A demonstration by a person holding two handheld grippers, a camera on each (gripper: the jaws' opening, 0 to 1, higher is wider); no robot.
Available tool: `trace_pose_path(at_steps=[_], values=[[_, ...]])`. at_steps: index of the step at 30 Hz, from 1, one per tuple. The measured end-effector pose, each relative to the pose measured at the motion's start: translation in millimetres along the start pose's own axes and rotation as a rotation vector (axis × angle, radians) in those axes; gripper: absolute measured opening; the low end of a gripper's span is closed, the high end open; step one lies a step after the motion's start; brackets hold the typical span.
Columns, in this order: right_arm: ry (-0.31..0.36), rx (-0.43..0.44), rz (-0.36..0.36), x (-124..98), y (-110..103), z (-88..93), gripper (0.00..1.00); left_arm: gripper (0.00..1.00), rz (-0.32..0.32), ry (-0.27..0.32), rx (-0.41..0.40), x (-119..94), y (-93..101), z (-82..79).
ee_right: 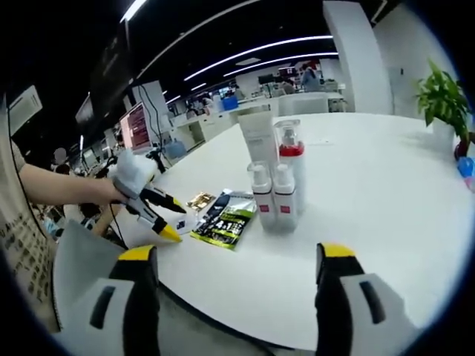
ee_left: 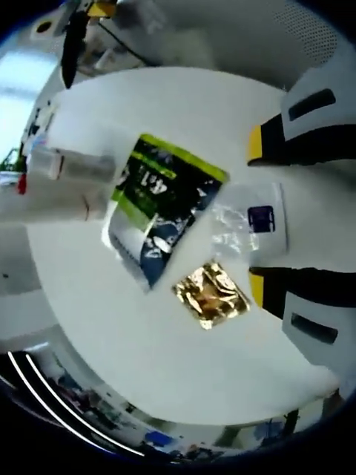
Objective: Arrange the skincare products in the storage area until every visible bottle or jar stands upright without overlapping.
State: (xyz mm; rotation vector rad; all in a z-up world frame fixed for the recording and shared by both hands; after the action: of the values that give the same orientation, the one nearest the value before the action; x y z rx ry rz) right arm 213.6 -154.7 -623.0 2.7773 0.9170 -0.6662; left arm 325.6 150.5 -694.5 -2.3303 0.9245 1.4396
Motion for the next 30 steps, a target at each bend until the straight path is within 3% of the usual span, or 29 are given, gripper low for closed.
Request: trace_pose_path(at_steps=[9,12,14,17,18,24,30], values=[[0.001,0.004,0.000,-0.1,0.1,-0.2,0.87,0.37,0.042,-0.029,0.016,1.4,-12.9,-3.6],[0.001,0.004,0.003,-0.4,0.4,-0.1,0.87,0.37,0.046,-0.052,0.086,2.7,-14.2,-3.9],[0.004,0.007,0.007,-0.8,0.6,-0.2,0.87,0.37,0.052,-0.055,0.078,3.2,-14.6,-4.4],[0.006,0.010,0.010,-1.1,1.2,0.1,0.87,0.37,0.052,-0.084,0.143,0.3,-18.2,-5.7],[0.007,0.010,0.011,-1.3,1.2,-0.2,0.87,0.37,0.061,-0.110,0.207,-1.7,-20.3,-6.8],[0.008,0.015,0.015,-1.2,2.0,0.2,0.87,0.37,0.108,-0.133,0.291,-9.2,-23.9,-12.0],[0.005,0.016,0.015,-1.3,1.6,0.1,0.87,0.36,0.158,-0.198,0.497,-11.1,-26.9,-15.6]])
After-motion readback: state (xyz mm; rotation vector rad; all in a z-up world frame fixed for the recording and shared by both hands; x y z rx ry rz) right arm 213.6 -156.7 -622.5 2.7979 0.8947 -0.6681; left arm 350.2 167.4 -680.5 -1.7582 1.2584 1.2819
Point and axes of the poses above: the point that each gripper's makers call its tool centre point, and the gripper's own axes: x roughly forward along the fingers, y roughly to its right, z roughly out of its underside, the point moved 10 cm from there along -x, roughly backward along the fingers, and after that the axes turned 15 degrees about -x, right-handed, at the moved point
